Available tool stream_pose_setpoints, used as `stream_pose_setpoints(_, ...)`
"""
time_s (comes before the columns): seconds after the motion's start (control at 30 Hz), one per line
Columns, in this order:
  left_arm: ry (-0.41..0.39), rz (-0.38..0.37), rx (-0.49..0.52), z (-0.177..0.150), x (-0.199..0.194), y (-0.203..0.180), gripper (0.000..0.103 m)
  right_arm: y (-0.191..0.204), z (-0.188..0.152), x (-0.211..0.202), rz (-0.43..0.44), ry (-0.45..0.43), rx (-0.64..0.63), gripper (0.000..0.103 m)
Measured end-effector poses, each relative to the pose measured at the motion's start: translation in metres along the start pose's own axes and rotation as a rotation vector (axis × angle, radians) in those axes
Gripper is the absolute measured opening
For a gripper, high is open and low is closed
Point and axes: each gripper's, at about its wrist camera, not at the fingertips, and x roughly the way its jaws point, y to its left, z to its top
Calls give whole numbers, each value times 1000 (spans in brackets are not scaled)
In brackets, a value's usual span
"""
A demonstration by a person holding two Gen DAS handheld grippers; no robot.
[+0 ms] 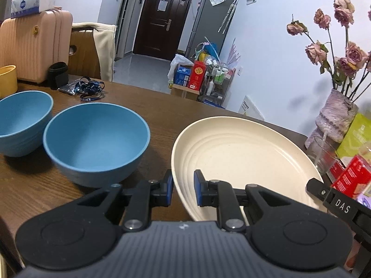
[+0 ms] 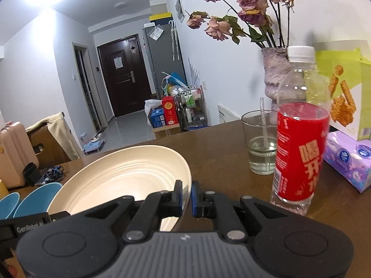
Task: Organize plates and bowls
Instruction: 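Carry the cream plate with both tools back toward the plate stack, then lower the held cream plate onto the stacked plates with both tools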
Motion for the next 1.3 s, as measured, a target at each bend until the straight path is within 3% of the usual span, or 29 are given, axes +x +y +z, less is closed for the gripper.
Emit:
stream_pose_setpoints(0.43,-48,21,53,-18,-65,26,19,23,-30,-60,22,-7,21,8)
stream_pose_setpoints(1.3,-75,116,29,-38,-189,158,19,147,-83,-164,143,9,-51,8)
